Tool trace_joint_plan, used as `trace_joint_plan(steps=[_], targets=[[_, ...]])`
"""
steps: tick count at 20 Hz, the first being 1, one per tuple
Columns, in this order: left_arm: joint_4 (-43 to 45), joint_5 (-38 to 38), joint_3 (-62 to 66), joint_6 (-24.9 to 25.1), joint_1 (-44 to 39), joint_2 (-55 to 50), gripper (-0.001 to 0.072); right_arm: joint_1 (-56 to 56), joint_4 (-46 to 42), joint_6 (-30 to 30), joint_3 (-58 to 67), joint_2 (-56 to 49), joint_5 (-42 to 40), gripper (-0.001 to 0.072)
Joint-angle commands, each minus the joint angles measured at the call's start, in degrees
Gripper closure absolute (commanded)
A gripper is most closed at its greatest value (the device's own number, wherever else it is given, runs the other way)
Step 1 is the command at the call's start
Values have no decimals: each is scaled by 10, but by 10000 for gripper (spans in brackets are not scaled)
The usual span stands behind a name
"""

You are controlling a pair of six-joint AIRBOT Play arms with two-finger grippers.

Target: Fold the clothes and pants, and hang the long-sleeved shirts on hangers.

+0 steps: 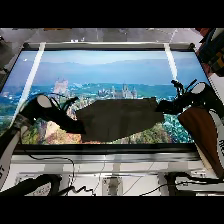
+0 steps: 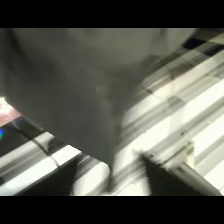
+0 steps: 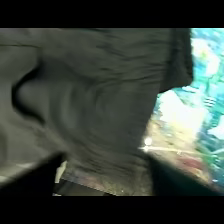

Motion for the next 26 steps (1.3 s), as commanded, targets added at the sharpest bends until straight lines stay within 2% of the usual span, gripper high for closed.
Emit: trace_joint_plan(steps=[1,5,9,13,16,20,21,22,23,24,26], targets=[[2,67,-42,-5,-21,0,5,-1,-15,-1,0,-8,-23,80],[1,66,-14,-11,25,2,6,-8,-13,16,28,-32,-75,80],[1,70,-10,-13,54,0,6,-30,7,16,123,-132,-5,80],[1,99,-10,-13,53,-5,7,-45,38,-41,193,-234,62,80],[1,130,-10,-13,53,-19,7,-45,89,-94,213,-276,60,82],[1,170,-10,-13,53,-47,7,-34,161,-120,212,-309,70,110],[1,180,-10,-13,53,-55,7,-26,160,-121,212,-313,72,147],[1,191,-10,-12,53,-64,7,-16,161,-126,213,-314,73,223],[1,203,-9,-9,53,-70,13,-6,163,-139,213,-313,73,387],[1,213,-9,2,53,-73,19,3,169,-144,213,-306,73,635],[1,214,9,33,56,-69,19,14,181,-145,223,-283,60,686]])
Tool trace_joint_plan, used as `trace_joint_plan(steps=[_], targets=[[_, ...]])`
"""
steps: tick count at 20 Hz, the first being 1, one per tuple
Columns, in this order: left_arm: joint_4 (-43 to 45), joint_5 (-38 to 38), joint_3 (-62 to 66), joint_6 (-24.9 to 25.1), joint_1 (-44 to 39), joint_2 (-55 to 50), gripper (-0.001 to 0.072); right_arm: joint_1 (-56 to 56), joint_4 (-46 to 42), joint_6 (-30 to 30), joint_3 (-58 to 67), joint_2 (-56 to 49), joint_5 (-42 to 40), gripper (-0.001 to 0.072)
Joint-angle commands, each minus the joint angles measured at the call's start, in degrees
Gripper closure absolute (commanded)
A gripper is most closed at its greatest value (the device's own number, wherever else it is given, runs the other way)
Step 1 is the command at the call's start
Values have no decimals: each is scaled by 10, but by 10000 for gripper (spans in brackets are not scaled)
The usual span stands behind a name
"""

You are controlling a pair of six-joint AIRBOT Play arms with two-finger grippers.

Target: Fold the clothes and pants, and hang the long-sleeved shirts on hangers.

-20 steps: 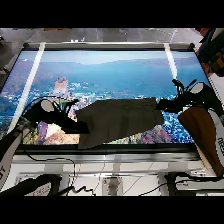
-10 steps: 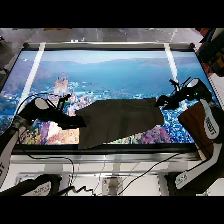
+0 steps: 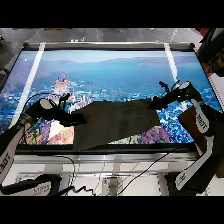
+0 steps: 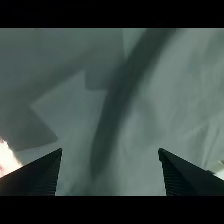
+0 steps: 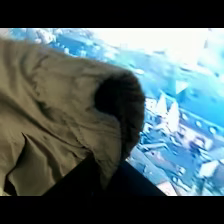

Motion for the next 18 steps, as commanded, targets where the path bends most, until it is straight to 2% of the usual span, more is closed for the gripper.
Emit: trace_joint_plan(steps=[1,4,6,9,12,14,18], targets=[[1,21,28,42,3,-1,19,18,32,12,16,32,-23,686],[1,21,92,50,2,32,19,4,12,131,41,107,-92,690],[0,21,126,50,2,62,19,-17,-16,182,61,165,-93,690],[0,26,147,50,2,116,19,-66,-118,275,83,263,-49,690],[0,26,147,50,2,160,19,-137,-226,419,89,360,19,690],[0,26,147,49,2,179,19,-196,-269,446,89,415,75,690],[0,25,147,49,2,190,18,-323,-386,448,89,492,186,689]])
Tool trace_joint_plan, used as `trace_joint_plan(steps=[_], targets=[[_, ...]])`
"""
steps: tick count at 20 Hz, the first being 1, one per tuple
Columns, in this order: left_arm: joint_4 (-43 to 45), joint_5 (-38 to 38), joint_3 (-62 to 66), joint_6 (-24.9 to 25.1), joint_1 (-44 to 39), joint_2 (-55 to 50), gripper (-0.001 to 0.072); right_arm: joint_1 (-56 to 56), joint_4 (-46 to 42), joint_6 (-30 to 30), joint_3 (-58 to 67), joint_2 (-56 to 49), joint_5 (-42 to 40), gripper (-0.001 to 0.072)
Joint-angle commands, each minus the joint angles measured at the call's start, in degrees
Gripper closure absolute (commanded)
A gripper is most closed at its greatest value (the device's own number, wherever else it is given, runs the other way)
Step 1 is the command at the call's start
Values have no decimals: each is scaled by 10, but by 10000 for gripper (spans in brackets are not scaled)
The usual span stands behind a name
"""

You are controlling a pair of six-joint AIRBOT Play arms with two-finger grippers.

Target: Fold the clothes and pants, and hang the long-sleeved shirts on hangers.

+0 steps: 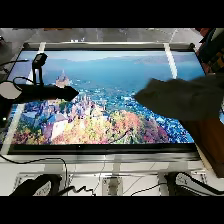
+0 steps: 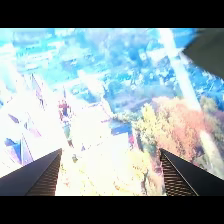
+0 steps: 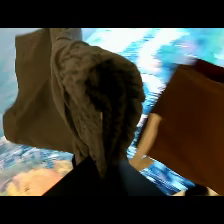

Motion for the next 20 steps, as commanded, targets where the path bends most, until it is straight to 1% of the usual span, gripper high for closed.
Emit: trace_joint_plan(steps=[1,3,6,7,8,9,10,11,12,15,16,17,18,19,20], targets=[[0,2,1,0,1,13,18,-117,-126,33,2,71,110,689],[0,2,1,0,1,12,18,-185,-142,36,2,94,143,667],[0,2,1,0,1,12,17,-289,-152,36,1,122,145,665],[0,2,1,0,1,12,17,-321,-153,36,2,126,141,635],[0,2,1,0,1,12,17,-347,-153,36,1,128,139,565],[0,2,1,0,1,12,18,-370,-152,37,1,128,139,406],[0,2,1,0,1,12,18,-387,-150,49,1,128,139,211],[0,2,1,0,1,12,18,-396,-150,66,1,128,134,55],[0,1,1,0,1,12,17,-399,-149,68,1,128,121,19],[0,2,1,0,1,12,17,-399,-114,67,1,127,76,30],[0,2,1,0,1,12,18,-399,-80,57,1,124,65,219],[0,2,1,0,1,12,17,-399,-37,53,1,119,63,569],[0,1,1,0,1,12,17,-398,12,46,0,112,61,688],[0,1,1,0,1,12,18,-388,57,35,1,104,59,691],[0,2,1,0,1,12,17,-367,81,15,1,97,59,691]])
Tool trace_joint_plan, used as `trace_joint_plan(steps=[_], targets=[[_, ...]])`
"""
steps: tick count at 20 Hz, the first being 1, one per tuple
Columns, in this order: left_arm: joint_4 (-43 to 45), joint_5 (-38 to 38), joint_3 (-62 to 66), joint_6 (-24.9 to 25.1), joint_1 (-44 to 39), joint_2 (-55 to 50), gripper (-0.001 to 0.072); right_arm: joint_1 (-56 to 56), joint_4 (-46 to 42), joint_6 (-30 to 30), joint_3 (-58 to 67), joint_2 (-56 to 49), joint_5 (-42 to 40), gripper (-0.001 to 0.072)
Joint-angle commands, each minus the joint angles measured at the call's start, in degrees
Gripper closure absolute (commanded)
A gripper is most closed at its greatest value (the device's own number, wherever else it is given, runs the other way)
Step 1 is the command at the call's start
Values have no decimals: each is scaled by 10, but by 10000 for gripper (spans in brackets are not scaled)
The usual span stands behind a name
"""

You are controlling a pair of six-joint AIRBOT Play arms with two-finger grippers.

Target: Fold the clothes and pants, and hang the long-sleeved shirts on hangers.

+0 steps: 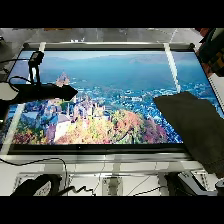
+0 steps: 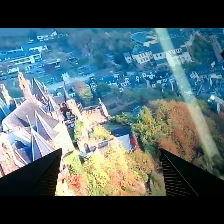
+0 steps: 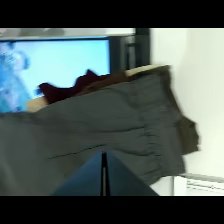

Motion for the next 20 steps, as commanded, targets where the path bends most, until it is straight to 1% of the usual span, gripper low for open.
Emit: trace_joint_plan(steps=[1,2,3,5,9,10,13,14,15,20], targets=[[0,0,0,0,1,0,17,50,108,-52,0,-20,-14,691],[0,0,0,0,1,0,18,93,96,-73,0,-23,-15,691],[0,0,0,0,1,0,17,138,77,-82,0,-25,-21,691],[0,0,0,0,1,0,17,240,41,-83,0,-28,-49,691],[0,0,0,0,1,0,17,445,15,-83,0,-43,-131,691],[0,0,0,0,1,0,18,491,-1,-91,0,-50,-147,692],[0,0,0,0,1,0,17,617,-91,-115,0,-85,-166,692],[0,0,0,0,1,0,17,646,-119,-115,0,-101,-167,692],[0,0,0,0,1,0,17,663,-127,-115,0,-115,-168,691],[0,0,0,0,1,0,17,683,-123,-114,0,-169,-167,691]])
